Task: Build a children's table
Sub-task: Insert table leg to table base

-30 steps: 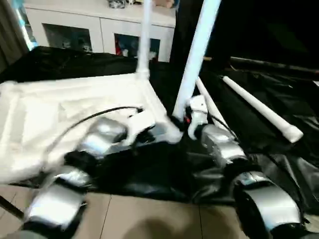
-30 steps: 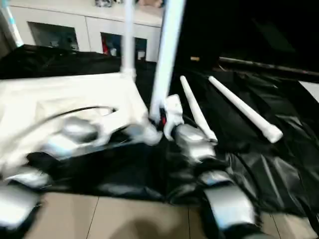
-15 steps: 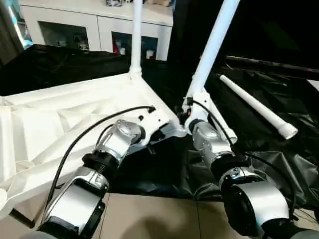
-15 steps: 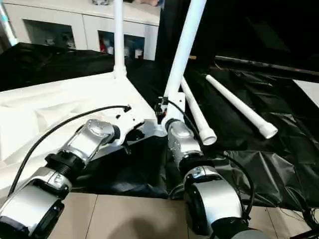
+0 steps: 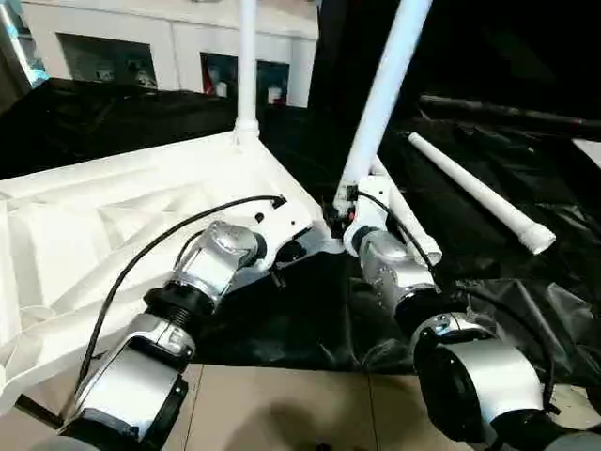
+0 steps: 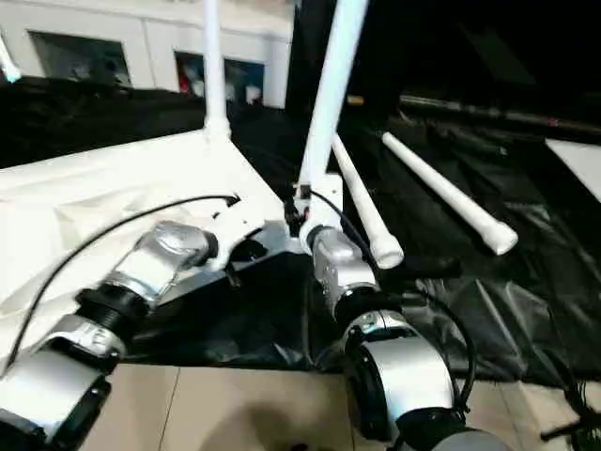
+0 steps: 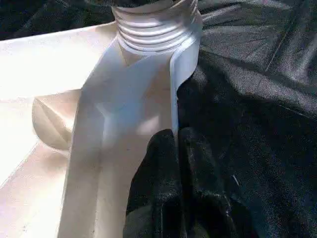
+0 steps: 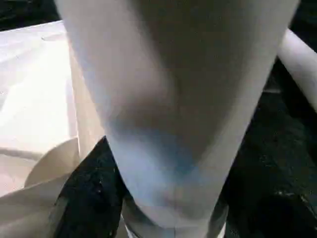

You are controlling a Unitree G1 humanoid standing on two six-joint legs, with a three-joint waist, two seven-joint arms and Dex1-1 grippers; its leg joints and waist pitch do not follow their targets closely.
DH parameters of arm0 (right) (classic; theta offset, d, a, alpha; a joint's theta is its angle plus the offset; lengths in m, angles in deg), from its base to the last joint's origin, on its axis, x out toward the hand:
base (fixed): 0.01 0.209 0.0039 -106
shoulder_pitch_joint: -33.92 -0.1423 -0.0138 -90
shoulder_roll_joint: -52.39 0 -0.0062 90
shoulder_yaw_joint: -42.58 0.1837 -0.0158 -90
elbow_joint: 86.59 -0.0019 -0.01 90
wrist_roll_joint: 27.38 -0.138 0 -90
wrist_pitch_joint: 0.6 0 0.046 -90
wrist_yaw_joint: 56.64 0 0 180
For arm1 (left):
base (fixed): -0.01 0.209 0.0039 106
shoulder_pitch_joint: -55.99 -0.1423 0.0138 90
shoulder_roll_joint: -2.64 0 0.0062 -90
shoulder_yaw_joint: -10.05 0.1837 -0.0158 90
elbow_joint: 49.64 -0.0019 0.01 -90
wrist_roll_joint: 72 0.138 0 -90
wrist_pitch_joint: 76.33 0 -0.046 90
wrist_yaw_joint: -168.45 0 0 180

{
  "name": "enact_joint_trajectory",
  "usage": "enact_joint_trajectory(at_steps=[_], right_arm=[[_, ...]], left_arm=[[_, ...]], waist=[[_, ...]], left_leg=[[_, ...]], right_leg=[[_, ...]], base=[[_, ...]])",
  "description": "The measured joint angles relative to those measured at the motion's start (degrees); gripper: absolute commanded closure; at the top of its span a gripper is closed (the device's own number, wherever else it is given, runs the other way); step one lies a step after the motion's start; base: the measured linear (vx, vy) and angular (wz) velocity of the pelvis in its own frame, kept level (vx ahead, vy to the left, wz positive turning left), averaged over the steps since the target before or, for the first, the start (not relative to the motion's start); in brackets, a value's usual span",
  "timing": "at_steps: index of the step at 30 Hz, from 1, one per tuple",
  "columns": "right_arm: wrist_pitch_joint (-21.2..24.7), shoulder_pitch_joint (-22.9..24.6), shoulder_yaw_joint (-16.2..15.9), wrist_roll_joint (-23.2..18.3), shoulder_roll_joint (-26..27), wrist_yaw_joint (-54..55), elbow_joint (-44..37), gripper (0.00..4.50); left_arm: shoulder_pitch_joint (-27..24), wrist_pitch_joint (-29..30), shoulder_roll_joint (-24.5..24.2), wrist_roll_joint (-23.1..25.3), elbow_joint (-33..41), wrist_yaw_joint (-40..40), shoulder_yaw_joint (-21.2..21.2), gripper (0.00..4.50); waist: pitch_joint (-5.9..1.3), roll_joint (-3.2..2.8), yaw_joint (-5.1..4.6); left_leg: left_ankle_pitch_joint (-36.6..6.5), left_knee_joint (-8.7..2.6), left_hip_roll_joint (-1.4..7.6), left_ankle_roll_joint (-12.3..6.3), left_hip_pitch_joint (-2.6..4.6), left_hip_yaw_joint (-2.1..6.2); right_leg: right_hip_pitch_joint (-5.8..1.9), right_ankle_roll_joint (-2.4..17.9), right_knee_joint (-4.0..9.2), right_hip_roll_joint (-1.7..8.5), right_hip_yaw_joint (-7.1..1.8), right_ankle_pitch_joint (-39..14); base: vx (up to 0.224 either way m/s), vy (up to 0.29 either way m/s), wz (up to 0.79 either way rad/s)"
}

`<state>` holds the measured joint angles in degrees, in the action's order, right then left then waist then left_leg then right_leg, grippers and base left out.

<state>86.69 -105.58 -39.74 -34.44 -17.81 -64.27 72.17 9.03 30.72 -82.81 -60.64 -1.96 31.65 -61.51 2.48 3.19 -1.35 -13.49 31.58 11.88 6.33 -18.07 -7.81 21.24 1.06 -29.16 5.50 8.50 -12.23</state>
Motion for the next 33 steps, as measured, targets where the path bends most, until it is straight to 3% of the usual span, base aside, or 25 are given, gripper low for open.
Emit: enact_joint_trajectory(at_steps=[3, 7, 13, 14, 19, 22, 27, 33], right_arm=[[-0.3, -0.29, 0.41, -0.08, -0.07, -2.86, -0.02, 1.2], [-0.41, -0.41, 0.89, -0.29, -0.6, -5.42, 0.27, 0.9], [-1.35, 0.21, 0.69, -0.1, -2.45, -11.64, -0.3, 0.46], [-1.28, 1.5, -0.24, 0.0, -3.45, -14.29, -2.2, 0.25], [0.72, 7.41, -2.84, -0.03, -6.89, -21.59, -12.3, 0.25], [4.14, 13.94, -5.06, -0.48, -9.81, -26.95, -24.13, 0.25], [8.66, 22.46, -7.22, -1.59, -13.69, -31.7, -38.89, 0.25], [15.33, 30.27, -7.16, -4.64, -13.26, -30.03, -54.31, 0.25]], left_arm=[[-0.3, -0.64, -0.96, -0.16, 0.75, 0.75, -0.01, 4.5], [-0.46, -1.59, -1.45, -0.42, 1.3, 1.67, -0.12, 4.5], [-0.46, -3.91, -2.04, -0.84, 2.08, 3.26, -0.49, 4.5], [-0.49, -4.77, -2.54, -1.11, 2.14, 3.9, -0.48, 4.5], [-0.91, -7.89, -3.25, -2.19, 2.57, 5.88, -0.53, 4.5], [-1.54, -10.59, -3.93, -2.72, 2.89, 7.3, -0.66, 4.5], [-2.83, -13.71, -4.98, -3.71, 3.51, 8.33, -1.45, 4.5], [-4.34, -13.74, -3.64, -4.2, 3.74, 3.59, -3.07, 4.5]], waist=[[0.04, 0.05, 0.08], [0.08, 0.28, 0.34], [0.47, 0.1, 1.68], [0.53, 0.13, 1.83], [0.61, 0.08, 3.1], [0.65, -0.18, 3.7], [0.64, -0.27, 3.6], [0.68, -0.39, 3.63]], left_leg=[[0.02, 0.02, -0.02, 0.01, -0.45, -0.37], [0.04, 0.17, -0.04, 0.02, -0.51, -1.15], [0.91, 0.23, 0.02, -0.11, -0.68, -1.93], [0.91, 0.21, 0.02, -0.1, -0.77, -1.94], [1.05, 0.17, 0.19, 0.1, -0.94, -2.15], [1.5, 0.09, 0.57, -0.35, -1.02, -2.21], [1.64, 0.2, 0.73, -0.44, -1.02, -2.44], [1.56, 0.34, 0.76, -0.17, -0.93, -2.5]], right_leg=[[0.66, 0.04, -0.58, -0.01, -0.53, 0.03], [1.42, 0.65, -1.88, -0.14, -1.82, 0.39], [2.45, 0.98, -3.31, -0.15, -2.74, 2.16], [2.66, 0.95, -3.53, -0.17, -2.78, 2.17], [2.93, 0.67, -4.08, -0.3, -2.99, 3.31], [2.95, 0.64, -4.07, -0.62, -2.94, 3.08], [2.91, 0.74, -3.94, -0.76, -3.08, 2.76], [2.79, 0.67, -3.99, -0.75, -3.12, 2.84]], base=[[0.0, 0.0, 0.0], [0.0, 0.0, 0.0], [0.0, 0.0, 0.0], [0.0, 0.0, 0.0], [0.011, -0.005, 0.02], [0.067, -0.013, 0.01], [0.022, 0.003, -0.01], [0.0, 0.0, 0.0]])
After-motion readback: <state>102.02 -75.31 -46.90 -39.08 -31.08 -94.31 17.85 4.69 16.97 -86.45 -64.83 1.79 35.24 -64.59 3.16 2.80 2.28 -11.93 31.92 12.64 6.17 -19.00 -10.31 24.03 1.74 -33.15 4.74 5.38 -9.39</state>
